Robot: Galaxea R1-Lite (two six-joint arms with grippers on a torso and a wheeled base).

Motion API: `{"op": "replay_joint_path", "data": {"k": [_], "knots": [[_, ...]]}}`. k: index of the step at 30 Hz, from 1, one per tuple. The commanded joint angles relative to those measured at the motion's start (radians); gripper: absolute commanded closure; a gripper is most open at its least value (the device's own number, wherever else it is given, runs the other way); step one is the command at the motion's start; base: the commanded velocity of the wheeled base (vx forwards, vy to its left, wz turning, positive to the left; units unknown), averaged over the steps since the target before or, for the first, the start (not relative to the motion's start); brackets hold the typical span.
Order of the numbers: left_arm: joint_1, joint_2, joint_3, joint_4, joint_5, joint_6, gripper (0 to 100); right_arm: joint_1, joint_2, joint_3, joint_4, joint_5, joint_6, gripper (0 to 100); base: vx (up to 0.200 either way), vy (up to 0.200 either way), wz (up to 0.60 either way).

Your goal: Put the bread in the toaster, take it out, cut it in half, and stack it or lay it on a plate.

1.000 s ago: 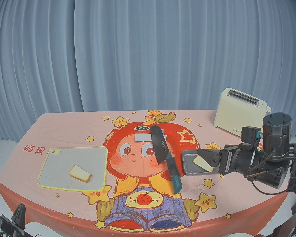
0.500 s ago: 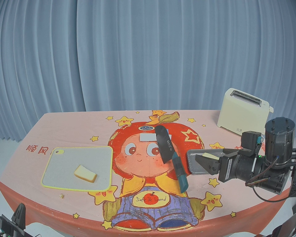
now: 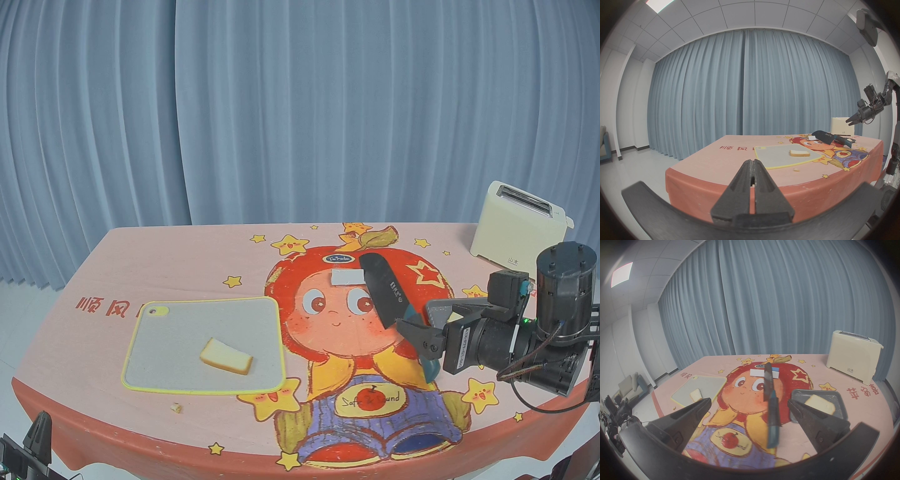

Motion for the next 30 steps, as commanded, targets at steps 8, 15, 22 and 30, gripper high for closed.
{"op": "replay_joint_path", "data": {"k": [8, 15, 22, 30], "knots": [[0.000, 0.000, 0.018, 0.000, 0.000, -0.001, 100, 0.057, 0.019, 0.051, -0.002, 0.000, -0.021, 0, 0.000, 0.100, 0.00], [0.000, 0.000, 0.018, 0.000, 0.000, 0.001, 100, 0.123, 0.030, 0.066, 0.001, 0.008, -0.024, 0, 0.000, 0.000, 0.00], [0.000, 0.000, 0.018, 0.000, 0.000, 0.001, 100, 0.221, 0.059, 0.038, 0.003, 0.032, -0.040, 0, 0.000, 0.000, 0.00], [0.000, 0.000, 0.018, 0.000, 0.000, 0.001, 100, 0.229, 0.272, -0.143, 0.000, 0.154, -0.133, 0, 0.000, 0.000, 0.00]]}}
